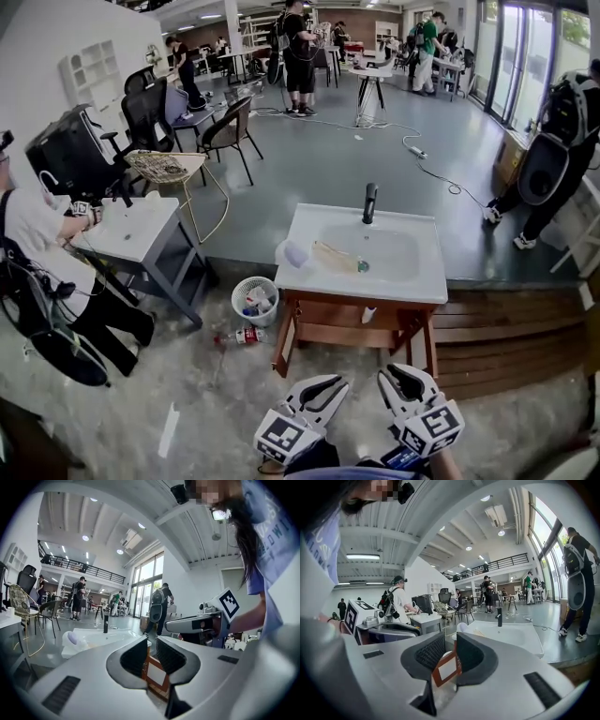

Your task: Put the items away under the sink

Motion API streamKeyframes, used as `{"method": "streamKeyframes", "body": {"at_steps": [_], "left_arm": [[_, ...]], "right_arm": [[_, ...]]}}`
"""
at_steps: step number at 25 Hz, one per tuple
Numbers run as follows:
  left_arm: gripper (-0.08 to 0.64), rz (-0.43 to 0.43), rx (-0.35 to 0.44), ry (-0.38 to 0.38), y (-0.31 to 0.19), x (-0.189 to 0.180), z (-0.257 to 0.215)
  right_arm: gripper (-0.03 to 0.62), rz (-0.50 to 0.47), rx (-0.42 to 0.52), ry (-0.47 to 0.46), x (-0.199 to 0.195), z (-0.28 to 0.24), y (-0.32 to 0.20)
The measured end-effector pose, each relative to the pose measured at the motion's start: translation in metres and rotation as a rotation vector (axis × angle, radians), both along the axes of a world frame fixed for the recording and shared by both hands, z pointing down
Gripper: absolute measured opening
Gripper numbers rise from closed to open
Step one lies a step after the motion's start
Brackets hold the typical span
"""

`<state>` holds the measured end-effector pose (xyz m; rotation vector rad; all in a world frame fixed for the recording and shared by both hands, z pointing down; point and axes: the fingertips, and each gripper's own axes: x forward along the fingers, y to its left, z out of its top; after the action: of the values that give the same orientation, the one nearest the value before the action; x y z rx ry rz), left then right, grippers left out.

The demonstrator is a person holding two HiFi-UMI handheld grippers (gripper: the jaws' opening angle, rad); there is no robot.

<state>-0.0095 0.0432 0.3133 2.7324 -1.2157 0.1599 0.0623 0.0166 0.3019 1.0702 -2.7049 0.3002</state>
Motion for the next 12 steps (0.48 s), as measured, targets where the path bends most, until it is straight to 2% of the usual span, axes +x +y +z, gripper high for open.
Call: {"method": "streamKeyframes", "body": {"at_steps": [4,12], "left_arm": [[0.067,-0.024,-0.004,0.017,0.016,0.025,-0.004],[0.067,-0.048,0.000,-0.014,0.064,0.079,-0.011]], "right_arm": [[0.082,-0.014,0.003,-0.018,0.025,-0.004,0.016],[0.076,-0.026,0.023,-0.020,0.081,-0.004,0.062]]}}
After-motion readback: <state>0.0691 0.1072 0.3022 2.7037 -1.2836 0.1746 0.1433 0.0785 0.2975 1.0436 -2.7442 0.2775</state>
